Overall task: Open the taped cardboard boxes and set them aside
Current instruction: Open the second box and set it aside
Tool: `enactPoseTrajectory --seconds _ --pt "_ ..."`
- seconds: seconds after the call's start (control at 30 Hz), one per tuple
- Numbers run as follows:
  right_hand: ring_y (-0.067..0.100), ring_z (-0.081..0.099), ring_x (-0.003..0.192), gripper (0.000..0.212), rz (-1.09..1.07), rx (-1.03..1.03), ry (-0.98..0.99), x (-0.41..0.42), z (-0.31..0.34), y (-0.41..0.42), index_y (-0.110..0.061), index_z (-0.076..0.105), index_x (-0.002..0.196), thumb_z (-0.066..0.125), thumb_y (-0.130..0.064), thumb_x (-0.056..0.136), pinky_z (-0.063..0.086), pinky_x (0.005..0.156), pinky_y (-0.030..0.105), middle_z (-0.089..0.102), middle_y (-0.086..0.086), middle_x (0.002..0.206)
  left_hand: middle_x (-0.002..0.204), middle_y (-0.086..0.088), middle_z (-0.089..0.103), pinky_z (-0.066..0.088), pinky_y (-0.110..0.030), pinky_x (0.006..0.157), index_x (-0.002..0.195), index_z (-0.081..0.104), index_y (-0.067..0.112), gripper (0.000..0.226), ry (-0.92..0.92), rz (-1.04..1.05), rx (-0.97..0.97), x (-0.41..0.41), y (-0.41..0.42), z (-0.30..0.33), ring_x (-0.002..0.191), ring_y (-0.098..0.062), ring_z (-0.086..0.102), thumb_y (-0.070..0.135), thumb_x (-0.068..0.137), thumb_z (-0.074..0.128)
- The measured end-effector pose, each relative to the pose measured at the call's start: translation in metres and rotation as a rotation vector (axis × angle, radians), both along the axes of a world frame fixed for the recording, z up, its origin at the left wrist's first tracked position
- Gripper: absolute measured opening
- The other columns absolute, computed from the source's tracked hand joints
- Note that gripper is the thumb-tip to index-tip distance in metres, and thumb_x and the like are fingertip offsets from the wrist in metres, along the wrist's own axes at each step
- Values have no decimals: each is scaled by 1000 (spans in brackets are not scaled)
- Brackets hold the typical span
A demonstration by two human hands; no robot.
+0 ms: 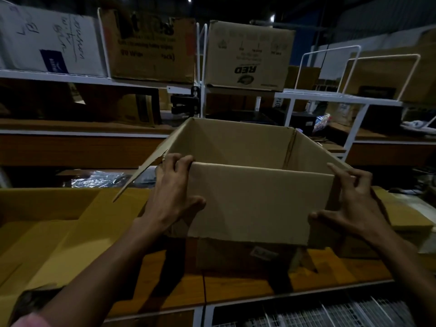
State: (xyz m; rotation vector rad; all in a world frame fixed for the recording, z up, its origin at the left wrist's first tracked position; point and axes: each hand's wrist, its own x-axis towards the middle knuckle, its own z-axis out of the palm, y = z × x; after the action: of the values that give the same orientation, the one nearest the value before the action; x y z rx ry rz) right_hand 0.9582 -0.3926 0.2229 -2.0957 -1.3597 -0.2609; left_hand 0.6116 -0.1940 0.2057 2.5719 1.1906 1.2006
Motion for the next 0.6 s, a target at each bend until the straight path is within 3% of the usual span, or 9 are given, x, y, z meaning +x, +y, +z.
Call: enactPoseTrajectory --seconds 0.13,0.27,0.43,0.6 --pt "51 48 122 102 -16 131 -84 -8 -10 3 -22 43 139 99 -24 53 51 94 62 21 4 145 136 -12 34 55 -52 84 132 34 25 94 -10 30 87 -4 0 -5 119 -39 46 39 62 95" --pt "57 51 113 99 0 217 -168 -17 -19 -4 -20 46 131 100 -20 49 54 84 64 26 10 142 128 -15 37 57 -48 75 128 35 23 89 -61 29 181 -20 -13 -13 112 -39 49 36 64 95" --pt "55 43 121 98 43 318 -200 -53 -6 -19 -13 48 132 99 -14 49 50 87 58 27 18 145 126 -17 40 52 -40 74 127 37 21 89 -111 29 252 -64 -31 4 111 -40 50 35 61 96" --pt "52 39 127 102 87 349 -194 -127 1 -17 -15 47 134 100 -17 47 49 86 53 26 18 148 128 -18 39 58 -47 73 127 37 22 92 -113 66 285 -147 -43 18 111 -42 53 35 58 97"
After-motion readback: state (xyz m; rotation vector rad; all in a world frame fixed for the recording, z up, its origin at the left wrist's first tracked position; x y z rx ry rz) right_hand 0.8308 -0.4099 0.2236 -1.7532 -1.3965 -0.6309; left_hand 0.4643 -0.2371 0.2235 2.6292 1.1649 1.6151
